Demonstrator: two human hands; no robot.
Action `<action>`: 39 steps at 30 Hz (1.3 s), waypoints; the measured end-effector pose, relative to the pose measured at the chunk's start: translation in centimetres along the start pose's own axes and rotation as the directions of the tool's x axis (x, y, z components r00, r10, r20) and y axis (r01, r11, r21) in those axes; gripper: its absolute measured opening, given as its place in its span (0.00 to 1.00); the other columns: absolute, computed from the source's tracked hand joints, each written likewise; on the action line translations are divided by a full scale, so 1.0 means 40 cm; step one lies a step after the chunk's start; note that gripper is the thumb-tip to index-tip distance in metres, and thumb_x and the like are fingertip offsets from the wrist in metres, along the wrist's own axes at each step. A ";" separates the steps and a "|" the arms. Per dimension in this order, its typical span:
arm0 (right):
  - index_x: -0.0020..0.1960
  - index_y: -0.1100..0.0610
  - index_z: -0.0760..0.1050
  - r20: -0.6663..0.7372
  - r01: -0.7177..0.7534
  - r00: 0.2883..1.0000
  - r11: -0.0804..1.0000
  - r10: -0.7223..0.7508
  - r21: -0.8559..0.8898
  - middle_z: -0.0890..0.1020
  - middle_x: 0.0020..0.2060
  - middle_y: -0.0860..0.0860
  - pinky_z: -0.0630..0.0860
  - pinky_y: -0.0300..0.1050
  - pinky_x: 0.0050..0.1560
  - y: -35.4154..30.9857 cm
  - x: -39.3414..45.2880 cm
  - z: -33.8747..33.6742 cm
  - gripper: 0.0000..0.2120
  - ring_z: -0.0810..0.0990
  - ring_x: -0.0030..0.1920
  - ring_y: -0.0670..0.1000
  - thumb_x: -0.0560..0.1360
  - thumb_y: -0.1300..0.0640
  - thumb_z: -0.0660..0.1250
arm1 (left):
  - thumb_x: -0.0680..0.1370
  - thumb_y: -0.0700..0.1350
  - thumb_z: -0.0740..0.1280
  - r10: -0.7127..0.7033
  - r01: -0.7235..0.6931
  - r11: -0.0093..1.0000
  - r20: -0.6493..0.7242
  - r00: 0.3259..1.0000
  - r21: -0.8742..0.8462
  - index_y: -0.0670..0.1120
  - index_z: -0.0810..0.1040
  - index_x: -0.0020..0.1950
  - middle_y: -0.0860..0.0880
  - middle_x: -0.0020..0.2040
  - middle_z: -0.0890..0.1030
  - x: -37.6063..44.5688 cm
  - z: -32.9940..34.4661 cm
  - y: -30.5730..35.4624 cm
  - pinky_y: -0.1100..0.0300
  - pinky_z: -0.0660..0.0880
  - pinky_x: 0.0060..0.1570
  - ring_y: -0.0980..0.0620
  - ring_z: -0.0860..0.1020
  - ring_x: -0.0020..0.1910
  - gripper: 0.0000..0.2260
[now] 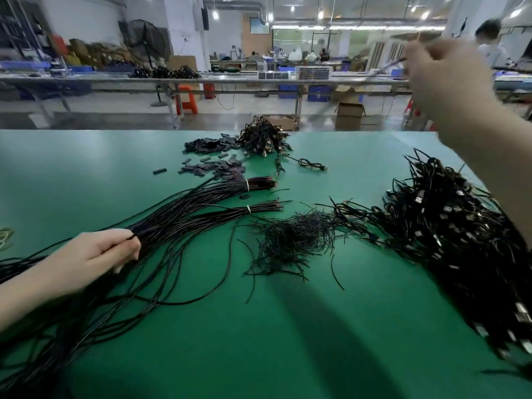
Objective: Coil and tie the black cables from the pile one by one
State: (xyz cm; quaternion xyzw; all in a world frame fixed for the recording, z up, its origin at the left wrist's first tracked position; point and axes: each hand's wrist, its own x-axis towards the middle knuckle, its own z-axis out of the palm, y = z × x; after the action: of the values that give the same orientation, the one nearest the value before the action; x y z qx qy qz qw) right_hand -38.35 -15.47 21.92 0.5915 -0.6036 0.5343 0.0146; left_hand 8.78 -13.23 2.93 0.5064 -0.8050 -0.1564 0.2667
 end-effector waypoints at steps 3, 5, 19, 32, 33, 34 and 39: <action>0.38 0.54 0.69 -0.183 -0.028 0.983 0.966 -0.020 -0.256 0.72 0.32 0.58 0.72 0.53 0.36 0.145 -0.062 -0.080 0.19 0.73 0.34 0.58 0.77 0.42 0.51 | 0.76 0.68 0.56 -0.048 0.048 0.999 0.025 0.999 0.026 0.56 0.80 0.49 0.51 0.35 0.81 0.012 0.001 -0.003 0.64 0.75 0.42 0.57 0.79 0.34 0.20; 0.36 0.49 0.67 -0.102 -0.045 0.995 0.867 -0.006 -0.496 0.69 0.32 0.61 0.73 0.54 0.37 0.253 -0.148 -0.124 0.18 0.73 0.34 0.62 0.76 0.39 0.49 | 0.77 0.61 0.64 -0.134 0.120 0.978 -0.074 0.988 -0.169 0.55 0.82 0.50 0.50 0.34 0.82 0.040 0.020 0.013 0.70 0.75 0.41 0.57 0.80 0.34 0.12; 0.73 0.41 0.62 0.615 -0.096 0.728 0.933 0.303 -0.347 0.68 0.66 0.40 0.67 0.31 0.60 0.221 -0.475 0.002 0.34 0.73 0.59 0.39 0.70 0.30 0.55 | 0.62 0.60 0.74 -0.188 0.238 0.104 0.216 0.958 -0.966 0.49 0.85 0.40 0.49 0.32 0.76 0.311 0.258 0.521 0.60 0.74 0.44 0.54 0.76 0.32 0.16; 0.43 0.62 0.74 0.616 -0.435 0.786 0.757 0.056 0.487 0.80 0.31 0.53 0.80 0.55 0.46 0.127 -0.379 0.195 0.12 0.79 0.32 0.54 0.82 0.58 0.58 | 0.74 0.62 0.62 -0.045 0.255 0.432 0.262 0.964 -0.865 0.52 0.86 0.51 0.49 0.42 0.83 0.319 0.356 0.552 0.63 0.69 0.26 0.56 0.70 0.27 0.19; 0.43 0.61 0.74 0.644 -0.463 0.763 0.736 0.047 0.495 0.79 0.30 0.50 0.80 0.50 0.42 0.132 -0.380 0.196 0.12 0.79 0.31 0.51 0.82 0.58 0.58 | 0.76 0.61 0.61 -0.017 0.264 0.445 0.287 0.958 -0.855 0.51 0.85 0.52 0.44 0.41 0.81 0.320 0.352 0.547 0.62 0.70 0.25 0.55 0.70 0.25 0.19; 0.43 0.60 0.73 0.668 -0.487 0.743 0.716 0.037 0.501 0.78 0.29 0.49 0.80 0.47 0.40 0.138 -0.380 0.197 0.12 0.79 0.31 0.50 0.82 0.57 0.58 | 0.77 0.60 0.60 0.004 0.268 0.448 0.302 0.953 -0.853 0.50 0.85 0.52 0.39 0.43 0.80 0.323 0.346 0.543 0.61 0.71 0.26 0.54 0.72 0.26 0.19; 0.44 0.55 0.79 0.860 -0.654 0.508 0.628 -0.048 0.421 0.75 0.31 0.49 0.77 0.42 0.39 0.191 -0.399 0.219 0.15 0.75 0.32 0.49 0.78 0.47 0.59 | 0.79 0.62 0.54 0.005 0.260 0.247 0.269 0.963 -0.933 0.55 0.86 0.46 0.47 0.48 0.86 0.334 0.310 0.528 0.56 0.77 0.44 0.51 0.84 0.44 0.22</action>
State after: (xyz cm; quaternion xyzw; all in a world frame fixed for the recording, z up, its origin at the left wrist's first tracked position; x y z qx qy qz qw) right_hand -33.77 -12.21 2.99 0.5923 -0.3861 0.3810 -0.5958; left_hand -18.58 -16.22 7.53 0.2825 -0.5222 -0.6886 0.4163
